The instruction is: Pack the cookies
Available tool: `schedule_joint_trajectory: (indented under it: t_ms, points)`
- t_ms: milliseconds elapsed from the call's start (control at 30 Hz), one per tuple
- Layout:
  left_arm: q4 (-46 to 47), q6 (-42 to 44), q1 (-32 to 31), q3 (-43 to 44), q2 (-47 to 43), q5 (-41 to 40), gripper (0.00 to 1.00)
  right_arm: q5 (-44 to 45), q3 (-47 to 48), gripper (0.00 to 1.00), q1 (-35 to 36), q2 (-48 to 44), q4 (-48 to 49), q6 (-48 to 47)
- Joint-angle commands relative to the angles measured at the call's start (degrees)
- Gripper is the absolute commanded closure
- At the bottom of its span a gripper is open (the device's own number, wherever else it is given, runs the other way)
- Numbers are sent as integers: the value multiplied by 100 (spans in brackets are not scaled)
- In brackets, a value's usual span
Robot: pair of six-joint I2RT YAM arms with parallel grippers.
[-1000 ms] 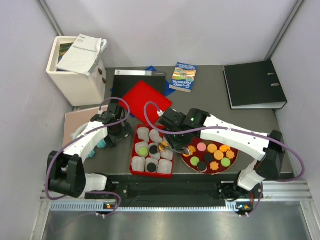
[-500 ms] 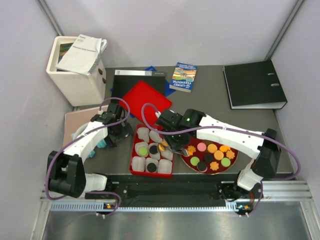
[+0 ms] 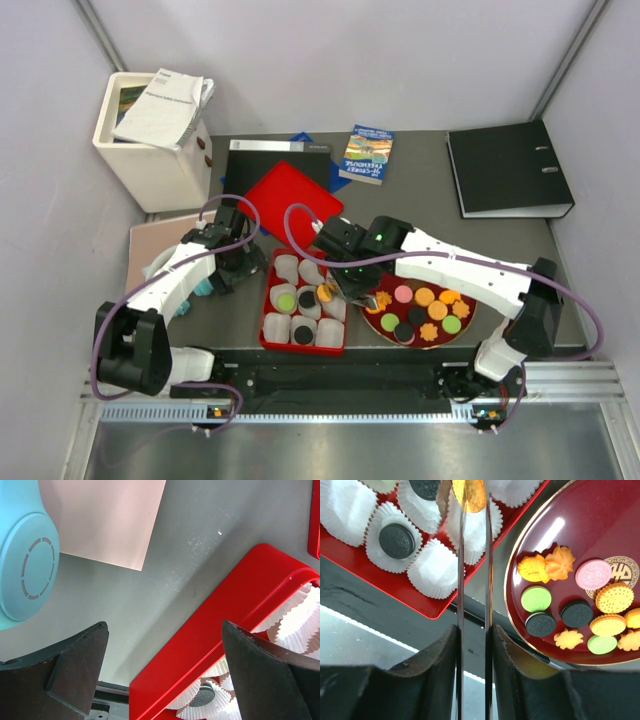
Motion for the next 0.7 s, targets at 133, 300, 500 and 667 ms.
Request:
schedule_joint_trajectory:
  t_ms: [133, 300, 500, 667]
  points:
    - [154, 26, 25, -26, -12, 27, 1, 247, 423, 75, 21, -455, -126, 90]
    - [145, 26, 25, -43, -21, 27, 1, 194, 387, 78, 30, -491, -100, 125]
    - [119, 26, 25, -43, -56, 9, 1, 133, 431, 80, 21, -543, -222, 108]
    - [118, 17, 25, -26, -56, -8, 1, 141, 563, 81, 74, -649, -451, 125]
